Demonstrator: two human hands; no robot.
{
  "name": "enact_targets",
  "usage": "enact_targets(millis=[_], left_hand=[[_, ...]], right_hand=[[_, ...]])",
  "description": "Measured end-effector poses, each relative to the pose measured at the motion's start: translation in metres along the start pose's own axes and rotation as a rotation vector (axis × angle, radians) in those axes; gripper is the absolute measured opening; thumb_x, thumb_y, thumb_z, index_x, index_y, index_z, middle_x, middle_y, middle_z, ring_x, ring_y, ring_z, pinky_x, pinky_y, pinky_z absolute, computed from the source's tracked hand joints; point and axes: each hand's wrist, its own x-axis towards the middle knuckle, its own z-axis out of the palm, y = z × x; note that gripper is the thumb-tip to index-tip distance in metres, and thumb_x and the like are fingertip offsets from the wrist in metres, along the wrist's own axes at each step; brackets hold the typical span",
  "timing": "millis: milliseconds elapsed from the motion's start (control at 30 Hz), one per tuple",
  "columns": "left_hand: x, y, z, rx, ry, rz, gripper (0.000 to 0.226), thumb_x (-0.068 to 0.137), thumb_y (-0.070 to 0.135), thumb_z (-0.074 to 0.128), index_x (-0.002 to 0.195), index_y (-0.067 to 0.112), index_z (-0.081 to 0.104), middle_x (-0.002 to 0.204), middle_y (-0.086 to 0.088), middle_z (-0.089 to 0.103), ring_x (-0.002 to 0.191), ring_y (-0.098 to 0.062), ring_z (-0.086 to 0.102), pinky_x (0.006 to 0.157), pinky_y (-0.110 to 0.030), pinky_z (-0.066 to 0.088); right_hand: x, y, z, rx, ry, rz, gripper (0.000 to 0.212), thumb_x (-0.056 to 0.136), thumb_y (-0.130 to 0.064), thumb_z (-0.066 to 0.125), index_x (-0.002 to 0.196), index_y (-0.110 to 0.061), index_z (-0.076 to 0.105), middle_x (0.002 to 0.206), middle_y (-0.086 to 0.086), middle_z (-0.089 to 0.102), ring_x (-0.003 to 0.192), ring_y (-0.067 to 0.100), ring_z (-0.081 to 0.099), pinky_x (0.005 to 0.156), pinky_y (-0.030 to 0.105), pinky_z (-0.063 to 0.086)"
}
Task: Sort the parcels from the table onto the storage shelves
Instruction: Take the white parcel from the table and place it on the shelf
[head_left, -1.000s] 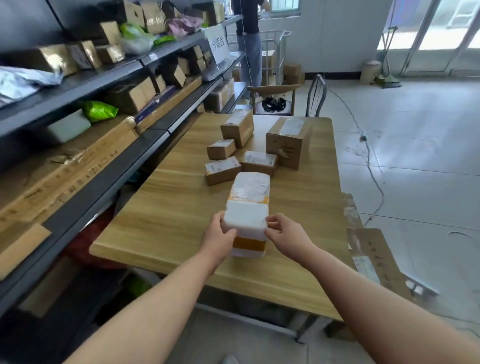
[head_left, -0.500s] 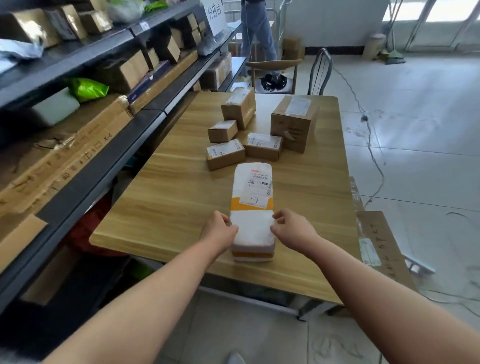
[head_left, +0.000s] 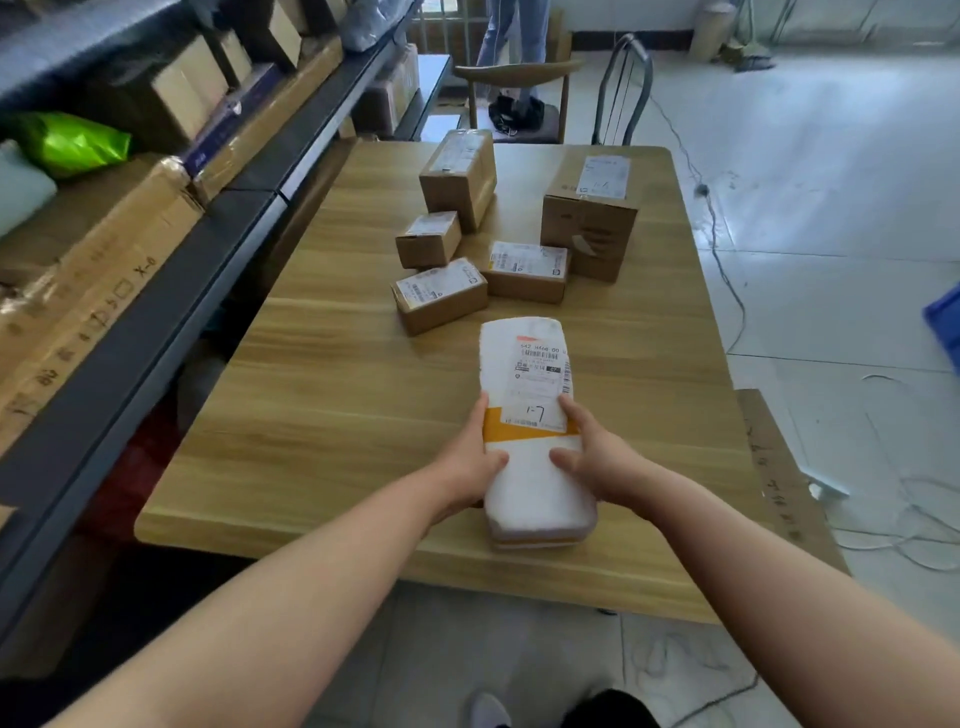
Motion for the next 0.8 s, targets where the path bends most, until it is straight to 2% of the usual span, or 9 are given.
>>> enact_targets(millis=[133,300,467,633,800], left_hand=[[0.004,-0.006,0.0,0.035,0.011,0.032,0.08,0.098,0.01,0.048,0.154,0.037,-0.003,0.147,-0.003,0.042,0.122,-0.024,0.05,0.102,-0.045,0.044],[0.001,-0.009,0.002,0.02,0.042,0.037,0.079,0.098,0.01,0.049,0.153,0.039,0.0,0.147,0.0,0.043,0.121,-0.021,0.05,0.105,-0.038,0.041],[0.0,-0.007,0.007,-0.04,0.066,-0.012,0.078,0.099,0.01,0.048,0.152,0.043,0.002,0.143,-0.004,0.047,0.119,-0.026,0.053,0.104,-0.043,0.043],[-0.014,-0.003,0.02,-0.063,0.185,-0.045,0.072,0.099,0.008,0.042,0.153,0.039,0.006,0.141,-0.006,0.047,0.118,-0.027,0.052,0.104,-0.042,0.042],[-0.047,-0.011,0.035,-0.149,0.324,-0.115,0.073,0.1,0.008,0.04,0.154,0.037,0.0,0.146,-0.002,0.044,0.121,-0.024,0.05,0.106,-0.04,0.04]], right_hand=[[0.001,0.002,0.003,0.032,-0.006,-0.016,0.075,0.094,-0.025,0.055,0.151,-0.038,0.009,0.143,0.003,0.048,0.116,0.025,0.055,0.098,0.037,0.043],[0.0,0.006,0.006,0.097,-0.02,-0.043,0.073,0.096,-0.024,0.053,0.152,-0.038,0.008,0.149,-0.001,0.041,0.124,0.022,0.051,0.105,0.042,0.039],[0.001,0.008,0.008,0.084,-0.027,-0.069,0.074,0.096,-0.024,0.052,0.153,-0.034,0.005,0.152,-0.002,0.035,0.129,0.022,0.047,0.107,0.041,0.037],[0.001,0.011,0.005,0.051,-0.056,-0.125,0.076,0.095,-0.027,0.054,0.152,-0.036,0.005,0.151,-0.002,0.037,0.128,0.023,0.048,0.105,0.042,0.038],[0.003,0.004,0.006,-0.051,-0.212,-0.212,0.074,0.095,-0.03,0.055,0.152,-0.037,0.007,0.149,-0.001,0.04,0.124,0.024,0.051,0.101,0.038,0.04]])
